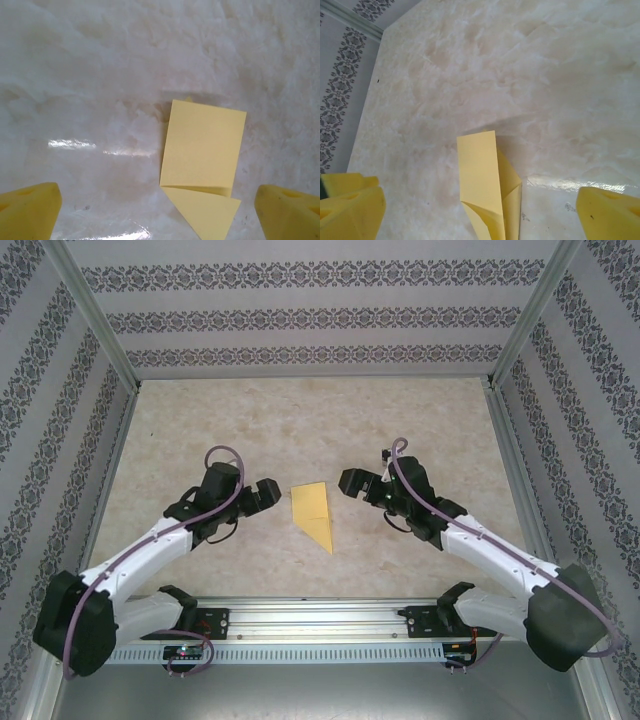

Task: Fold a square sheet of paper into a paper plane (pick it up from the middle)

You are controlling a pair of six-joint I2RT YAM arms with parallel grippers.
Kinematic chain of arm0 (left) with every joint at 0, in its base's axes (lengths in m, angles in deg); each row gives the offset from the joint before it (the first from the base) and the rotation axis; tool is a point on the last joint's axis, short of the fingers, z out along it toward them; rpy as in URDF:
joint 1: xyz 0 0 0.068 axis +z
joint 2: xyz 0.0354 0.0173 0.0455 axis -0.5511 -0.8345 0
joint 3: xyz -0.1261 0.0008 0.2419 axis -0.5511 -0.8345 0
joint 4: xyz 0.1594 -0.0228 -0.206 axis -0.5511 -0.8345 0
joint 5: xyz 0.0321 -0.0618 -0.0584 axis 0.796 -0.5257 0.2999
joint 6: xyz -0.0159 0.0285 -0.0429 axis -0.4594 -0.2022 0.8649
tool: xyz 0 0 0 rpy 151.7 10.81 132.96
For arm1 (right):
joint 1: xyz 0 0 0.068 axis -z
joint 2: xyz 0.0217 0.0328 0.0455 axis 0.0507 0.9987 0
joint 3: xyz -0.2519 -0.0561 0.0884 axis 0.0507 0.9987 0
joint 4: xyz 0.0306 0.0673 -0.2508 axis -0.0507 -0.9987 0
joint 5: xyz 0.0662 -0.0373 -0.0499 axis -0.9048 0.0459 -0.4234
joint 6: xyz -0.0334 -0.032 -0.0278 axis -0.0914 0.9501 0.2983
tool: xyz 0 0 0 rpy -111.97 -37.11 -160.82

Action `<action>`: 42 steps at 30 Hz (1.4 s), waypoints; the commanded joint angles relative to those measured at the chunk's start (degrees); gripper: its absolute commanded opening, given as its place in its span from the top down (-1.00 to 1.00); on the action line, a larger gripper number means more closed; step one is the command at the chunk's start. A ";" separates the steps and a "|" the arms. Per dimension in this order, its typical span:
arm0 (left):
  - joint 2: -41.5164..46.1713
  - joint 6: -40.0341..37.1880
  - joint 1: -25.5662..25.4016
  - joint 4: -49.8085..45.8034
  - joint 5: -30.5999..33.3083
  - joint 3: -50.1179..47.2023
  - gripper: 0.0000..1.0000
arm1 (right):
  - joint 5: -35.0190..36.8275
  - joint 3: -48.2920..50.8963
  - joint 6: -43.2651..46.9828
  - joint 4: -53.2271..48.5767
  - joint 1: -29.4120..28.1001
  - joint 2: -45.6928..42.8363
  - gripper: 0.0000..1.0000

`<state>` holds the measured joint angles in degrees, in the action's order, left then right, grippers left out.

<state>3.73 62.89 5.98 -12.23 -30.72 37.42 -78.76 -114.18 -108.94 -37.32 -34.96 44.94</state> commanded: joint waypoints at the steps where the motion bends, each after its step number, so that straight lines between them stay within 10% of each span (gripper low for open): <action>1: 3.10 0.97 -0.49 4.27 4.68 -2.64 -1.00 | -9.70 -0.26 -2.25 3.76 0.96 4.00 -0.95; 12: -2.82 1.77 -0.42 4.04 -3.89 -1.73 -1.00 | -10.28 -7.92 -3.11 0.26 -10.11 17.91 0.22; 18: -7.73 2.27 -0.46 6.52 -7.70 -0.74 -0.98 | -12.50 -9.84 -2.88 0.19 -11.43 24.03 0.50; 42: -20.73 2.84 -2.38 9.91 -15.62 4.73 -0.85 | -15.05 -3.76 -4.32 11.24 -6.90 31.73 0.64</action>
<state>-16.16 64.84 4.80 -4.41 -45.19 40.20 -91.96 -119.73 -112.20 -31.57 -42.67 75.87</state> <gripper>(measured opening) 0.928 0.184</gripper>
